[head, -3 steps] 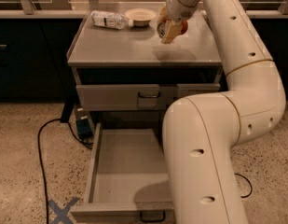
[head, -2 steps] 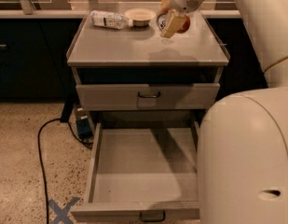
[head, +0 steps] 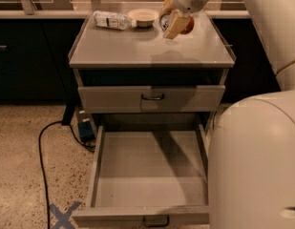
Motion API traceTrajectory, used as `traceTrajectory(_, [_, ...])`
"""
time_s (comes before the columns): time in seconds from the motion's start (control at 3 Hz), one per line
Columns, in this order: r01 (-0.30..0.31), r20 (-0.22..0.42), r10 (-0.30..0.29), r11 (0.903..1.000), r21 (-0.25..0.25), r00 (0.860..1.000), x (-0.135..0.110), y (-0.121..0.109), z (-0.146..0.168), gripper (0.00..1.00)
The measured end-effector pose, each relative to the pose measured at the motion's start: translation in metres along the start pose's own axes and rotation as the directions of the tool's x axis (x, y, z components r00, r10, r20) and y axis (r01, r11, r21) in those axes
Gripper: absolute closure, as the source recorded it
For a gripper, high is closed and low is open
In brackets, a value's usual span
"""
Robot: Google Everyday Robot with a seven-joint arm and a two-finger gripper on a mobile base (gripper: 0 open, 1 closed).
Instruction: Place coke can into middle drawer
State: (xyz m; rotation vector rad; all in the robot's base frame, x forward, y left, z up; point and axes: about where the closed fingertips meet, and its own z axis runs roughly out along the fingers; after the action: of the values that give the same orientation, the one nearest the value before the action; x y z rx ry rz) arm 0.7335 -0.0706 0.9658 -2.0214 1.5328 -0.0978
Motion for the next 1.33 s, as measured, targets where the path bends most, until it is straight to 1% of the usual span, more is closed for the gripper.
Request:
traceTrajectory(0.33, [-0.001,0.008,0.001,1.0,0.006,1.0,-0.019,0.023,-0.032,1.0])
traceTrajectory(0.67, [-0.038,0.039,0.035,0.9977,0.057,0.999,-0.053,0.059,-0.088,1.0])
traceTrajectory(1.0, [-0.063,0.111,0.056,0.996,0.063,0.992,-0.086,0.106,-0.102,1.0])
traceTrajectory(1.33, [-0.053,0.184,0.061,0.9974,-0.048,0.981,-0.106,0.164,-0.057,1.0])
